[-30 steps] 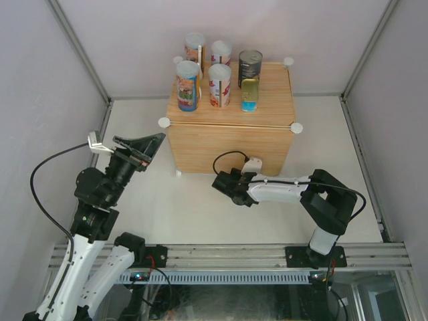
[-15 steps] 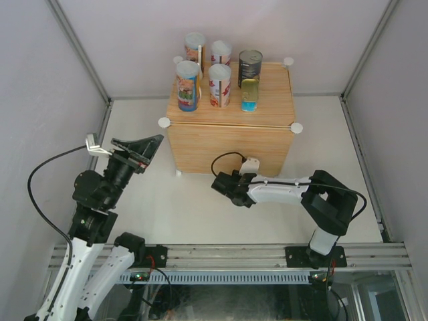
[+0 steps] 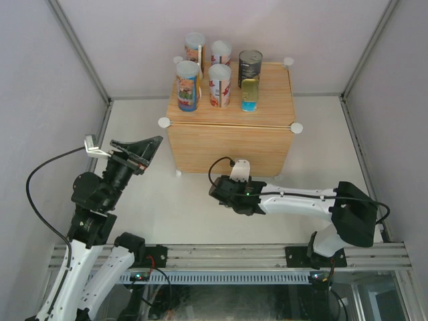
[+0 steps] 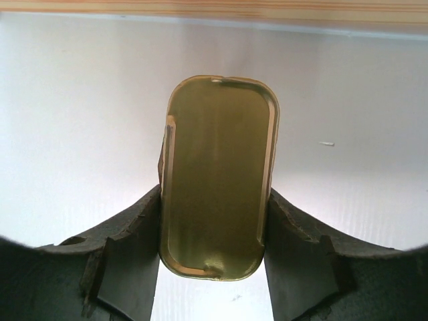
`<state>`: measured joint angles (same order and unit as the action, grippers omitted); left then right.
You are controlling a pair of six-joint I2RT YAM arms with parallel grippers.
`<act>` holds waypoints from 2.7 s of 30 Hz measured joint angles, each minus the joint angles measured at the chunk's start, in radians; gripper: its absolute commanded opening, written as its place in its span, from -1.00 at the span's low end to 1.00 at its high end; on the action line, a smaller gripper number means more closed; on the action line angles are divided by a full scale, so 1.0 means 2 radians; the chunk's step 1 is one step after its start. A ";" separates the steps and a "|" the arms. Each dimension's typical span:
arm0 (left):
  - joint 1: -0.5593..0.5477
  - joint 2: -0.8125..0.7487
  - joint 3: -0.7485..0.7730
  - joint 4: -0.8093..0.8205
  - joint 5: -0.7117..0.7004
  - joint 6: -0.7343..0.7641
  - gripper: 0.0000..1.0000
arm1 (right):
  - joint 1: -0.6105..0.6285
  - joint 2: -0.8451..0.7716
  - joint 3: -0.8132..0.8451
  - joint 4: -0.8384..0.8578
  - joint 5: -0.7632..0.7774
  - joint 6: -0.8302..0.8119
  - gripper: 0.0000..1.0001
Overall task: Place and organize the canned foods onto the counter
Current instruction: Pick up the canned food from the center of the board, then place the canned food on the counter.
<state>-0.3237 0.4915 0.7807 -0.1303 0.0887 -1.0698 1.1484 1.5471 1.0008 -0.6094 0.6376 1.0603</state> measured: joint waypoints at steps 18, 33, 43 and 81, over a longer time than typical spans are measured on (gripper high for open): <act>0.000 -0.003 0.000 -0.002 0.000 0.002 1.00 | -0.004 -0.152 -0.053 0.066 -0.124 -0.049 -1.00; 0.000 0.013 0.002 0.036 0.033 -0.002 1.00 | -0.045 -0.325 -0.052 0.133 -0.261 -0.056 -1.00; 0.000 0.057 0.004 0.110 0.091 -0.032 1.00 | -0.093 -0.343 -0.011 0.195 -0.361 -0.032 -1.00; -0.097 0.166 0.045 0.245 0.222 -0.075 1.00 | -0.156 -0.289 0.004 0.400 -0.495 0.082 -1.00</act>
<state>-0.5167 0.8227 0.8703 0.3588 0.5323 -1.2205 0.8371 0.9699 1.0096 0.1913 -0.3515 1.2240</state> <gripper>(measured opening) 0.998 0.527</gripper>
